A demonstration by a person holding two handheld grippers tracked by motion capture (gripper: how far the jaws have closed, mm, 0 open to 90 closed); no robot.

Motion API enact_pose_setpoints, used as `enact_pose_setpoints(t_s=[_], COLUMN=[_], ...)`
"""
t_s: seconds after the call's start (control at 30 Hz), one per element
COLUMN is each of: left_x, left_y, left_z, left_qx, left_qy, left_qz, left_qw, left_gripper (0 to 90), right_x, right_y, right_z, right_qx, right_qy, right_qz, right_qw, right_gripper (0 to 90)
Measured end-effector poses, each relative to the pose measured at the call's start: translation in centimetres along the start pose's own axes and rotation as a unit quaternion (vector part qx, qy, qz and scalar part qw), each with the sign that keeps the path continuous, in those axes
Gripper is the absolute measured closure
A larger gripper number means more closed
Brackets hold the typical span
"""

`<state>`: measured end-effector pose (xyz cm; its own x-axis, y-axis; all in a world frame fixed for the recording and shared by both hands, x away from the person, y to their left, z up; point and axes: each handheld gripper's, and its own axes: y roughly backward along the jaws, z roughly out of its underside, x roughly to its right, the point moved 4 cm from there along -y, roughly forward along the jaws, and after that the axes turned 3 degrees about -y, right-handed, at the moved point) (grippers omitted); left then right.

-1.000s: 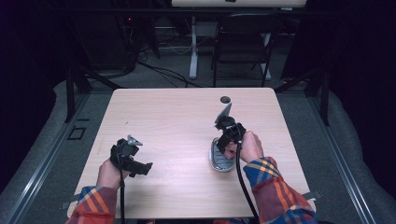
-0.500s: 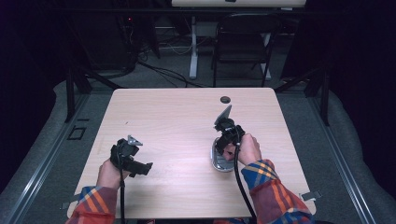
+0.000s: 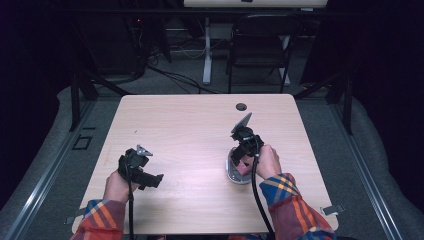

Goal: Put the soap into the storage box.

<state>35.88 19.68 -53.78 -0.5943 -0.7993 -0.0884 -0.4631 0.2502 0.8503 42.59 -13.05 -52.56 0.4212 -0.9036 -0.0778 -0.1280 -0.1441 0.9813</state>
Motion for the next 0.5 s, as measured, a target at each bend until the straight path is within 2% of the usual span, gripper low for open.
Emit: enact_pose_setpoints(t_s=[0.07, 0.17, 0.2, 0.27, 0.33, 0.37, 0.4, 0.5], left_x=[0.0, 0.0, 0.0, 0.0, 0.0, 0.0, 0.0, 0.0], left_y=[0.0, 0.0, 0.0, 0.0, 0.0, 0.0, 0.0, 0.0], left_z=[0.0, 0.0, 0.0, 0.0, 0.0, 0.0, 0.0, 0.0], left_qx=[0.000, -0.002, -0.003, -0.002, -0.002, -0.002, -0.002, -0.001], left_qy=[0.000, -0.002, -0.002, -0.002, -0.002, -0.002, -0.002, -0.001], left_qz=[0.000, 0.003, 0.002, 0.003, 0.003, 0.003, 0.003, 0.003], left_qw=[1.0000, 1.0000, 1.0000, 1.0000, 1.0000, 1.0000, 1.0000, 1.0000], left_gripper=[1.4, 1.4, 1.4, 1.4, 1.4, 1.4, 1.4, 1.4], right_x=[0.0, 0.0, 0.0, 0.1, 0.2, 0.1, 0.2, 0.2], right_y=[0.2, 0.5, 0.4, 0.6, 0.7, 0.7, 0.9, 1.2], right_z=[0.2, 0.3, 0.5, 0.6, 0.7, 0.8, 0.8, 1.2], right_qx=[0.007, 0.003, 0.011, 0.002, 0.007, 0.016, 0.009, 0.022], right_qy=[-0.003, 0.000, -0.004, 0.004, 0.006, 0.000, 0.010, 0.013], right_qz=[-0.006, -0.011, -0.021, -0.020, -0.020, -0.023, -0.021, -0.025], right_qw=[1.0000, 0.9999, 0.9997, 0.9998, 0.9998, 0.9996, 0.9997, 0.9994], right_gripper=[42.2, 43.4, 45.4, 45.5, 45.5, 45.5, 45.6, 44.8])
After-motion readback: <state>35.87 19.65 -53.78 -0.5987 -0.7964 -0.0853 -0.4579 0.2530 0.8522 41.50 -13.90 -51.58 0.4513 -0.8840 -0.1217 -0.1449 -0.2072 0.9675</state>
